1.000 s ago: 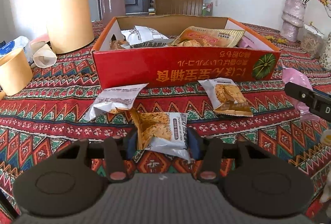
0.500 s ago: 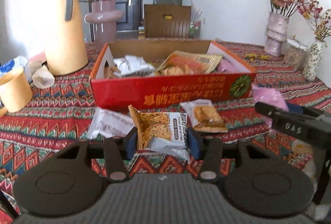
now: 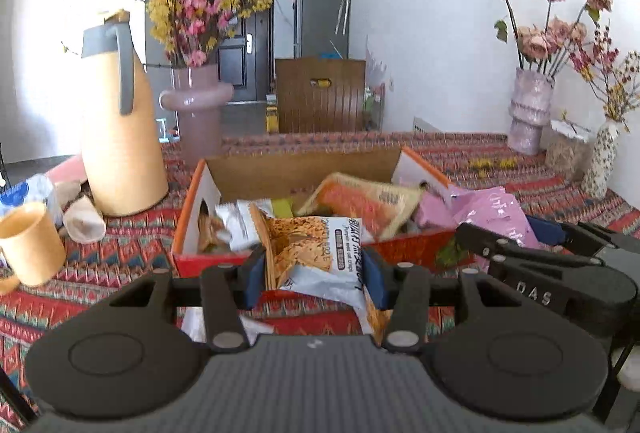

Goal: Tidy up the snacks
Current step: 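Carry the pink packet and crisp packet into the box and open both tools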

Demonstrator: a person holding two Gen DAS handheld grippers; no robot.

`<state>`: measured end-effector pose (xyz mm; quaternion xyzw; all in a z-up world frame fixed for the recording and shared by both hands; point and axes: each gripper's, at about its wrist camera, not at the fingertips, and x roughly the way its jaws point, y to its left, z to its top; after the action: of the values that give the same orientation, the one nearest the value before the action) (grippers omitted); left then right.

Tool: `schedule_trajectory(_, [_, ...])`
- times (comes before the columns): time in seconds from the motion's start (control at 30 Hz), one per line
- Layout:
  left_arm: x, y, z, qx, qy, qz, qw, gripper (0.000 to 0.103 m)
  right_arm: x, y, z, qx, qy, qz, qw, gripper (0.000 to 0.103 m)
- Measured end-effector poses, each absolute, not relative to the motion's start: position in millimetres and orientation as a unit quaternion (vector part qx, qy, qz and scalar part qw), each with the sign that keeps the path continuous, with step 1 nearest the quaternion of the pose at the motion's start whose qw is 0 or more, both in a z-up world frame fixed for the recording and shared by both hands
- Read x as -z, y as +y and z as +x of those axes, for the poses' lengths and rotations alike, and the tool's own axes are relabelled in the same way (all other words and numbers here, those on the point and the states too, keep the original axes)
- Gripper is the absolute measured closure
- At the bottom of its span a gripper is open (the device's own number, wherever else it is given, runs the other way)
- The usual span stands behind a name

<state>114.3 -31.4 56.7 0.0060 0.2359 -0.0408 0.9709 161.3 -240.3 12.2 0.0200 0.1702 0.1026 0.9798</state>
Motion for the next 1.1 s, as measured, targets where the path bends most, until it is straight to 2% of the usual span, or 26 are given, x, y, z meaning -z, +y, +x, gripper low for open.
schedule_trajectory(0.63, [-79.2, -12.9, 192.7, -0.018, 0.191, -0.031, 0.981, 0.053, -37.0, -209.6, 246.0, -0.1, 0.148, 0.01, 0.984, 0.042])
schedule_trajectory(1.1, [-40.1, 5.7, 240.2, -0.043, 0.194, -0.058, 0.978, 0.053, -8.4, -199.9, 286.1, -0.099, 0.166, 0.022, 0.981, 0.042])
